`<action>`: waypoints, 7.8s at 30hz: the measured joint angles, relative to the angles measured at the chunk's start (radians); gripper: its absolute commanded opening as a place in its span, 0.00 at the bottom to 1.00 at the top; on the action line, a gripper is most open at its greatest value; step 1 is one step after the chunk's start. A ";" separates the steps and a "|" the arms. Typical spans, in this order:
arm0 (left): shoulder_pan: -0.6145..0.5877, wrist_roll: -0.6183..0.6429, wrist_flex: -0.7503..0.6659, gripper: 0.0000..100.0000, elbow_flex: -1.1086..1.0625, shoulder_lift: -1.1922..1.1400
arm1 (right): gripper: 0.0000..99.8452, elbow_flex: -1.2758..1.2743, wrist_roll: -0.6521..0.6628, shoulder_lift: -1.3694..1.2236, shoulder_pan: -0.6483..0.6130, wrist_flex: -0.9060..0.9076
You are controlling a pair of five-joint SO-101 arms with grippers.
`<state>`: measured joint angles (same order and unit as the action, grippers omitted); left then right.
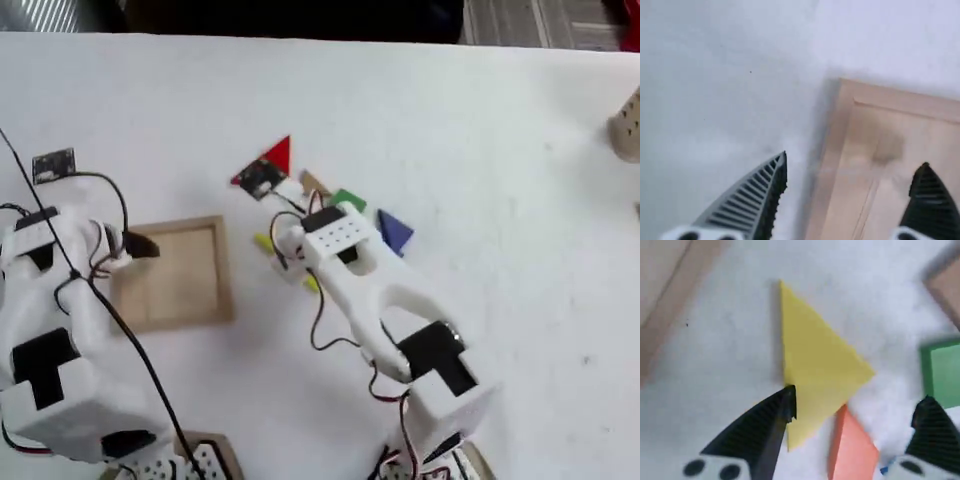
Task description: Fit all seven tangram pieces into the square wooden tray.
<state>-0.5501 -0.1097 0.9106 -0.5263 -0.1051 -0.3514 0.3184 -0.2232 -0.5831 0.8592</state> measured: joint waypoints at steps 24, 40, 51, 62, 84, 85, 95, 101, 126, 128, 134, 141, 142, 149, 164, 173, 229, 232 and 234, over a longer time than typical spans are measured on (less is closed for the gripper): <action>0.000 0.000 0.000 0.37 0.000 0.000 | 0.33 0.196 0.235 -0.157 -0.064 0.175; 0.000 0.000 0.000 0.37 0.000 -0.006 | 0.19 0.221 0.227 -0.124 -0.037 0.275; 0.046 0.003 0.000 0.37 0.000 -0.006 | 0.25 0.138 0.014 0.170 0.341 0.439; 0.155 0.002 0.057 0.37 0.000 -0.006 | 0.22 -0.032 -0.120 0.175 0.457 0.238; 0.330 0.002 -0.061 0.37 -0.396 0.410 | 0.22 -0.026 -0.192 0.081 0.459 0.028; 0.330 0.002 -0.061 0.37 -0.396 0.410 | 0.22 -0.008 -0.207 0.058 0.459 0.028; 0.318 0.002 -0.061 0.37 -0.396 0.410 | 0.21 0.252 -0.222 -0.146 0.425 0.152; 0.318 0.002 -0.061 0.37 -0.396 0.410 | 0.21 0.391 -0.222 -0.221 0.410 0.267; 0.318 0.002 -0.061 0.37 -0.396 0.410 | 0.21 0.535 -0.130 -0.361 0.354 0.400; 0.318 0.002 -0.061 0.37 -0.396 0.410 | 0.21 0.535 -0.129 -0.361 0.354 0.400; 0.318 0.002 -0.061 0.37 -0.396 0.410 | 0.04 0.537 -0.129 -0.361 0.362 0.400; 0.318 0.002 -0.061 0.37 -0.396 0.410 | 0.02 0.543 -0.129 -0.361 0.394 0.400; 0.318 0.002 -0.061 0.37 -0.396 0.410 | 0.02 0.543 -0.129 -0.361 0.400 0.400; 0.318 0.002 -0.064 0.37 -0.396 0.410 | 0.02 0.548 -0.127 -0.359 0.422 0.437; 0.199 0.048 -0.086 0.37 -0.396 0.410 | 0.02 0.546 -0.342 -0.132 0.219 0.649; 0.190 0.071 -0.086 0.37 -0.393 0.410 | 0.02 0.546 -0.344 -0.127 0.167 0.649; 0.190 0.071 -0.106 0.37 -0.393 0.410 | 0.02 0.595 0.345 -0.359 0.322 0.589; 0.190 0.071 -0.106 0.37 -0.393 0.410 | 0.02 0.621 0.325 -0.359 0.322 0.644; 0.190 0.071 -0.106 0.37 -0.393 0.410 | 0.02 0.644 0.288 -0.353 0.322 0.687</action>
<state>-0.3598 -0.0391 0.8048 -0.9191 0.3046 0.2931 0.6068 -0.5762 -0.2608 1.5466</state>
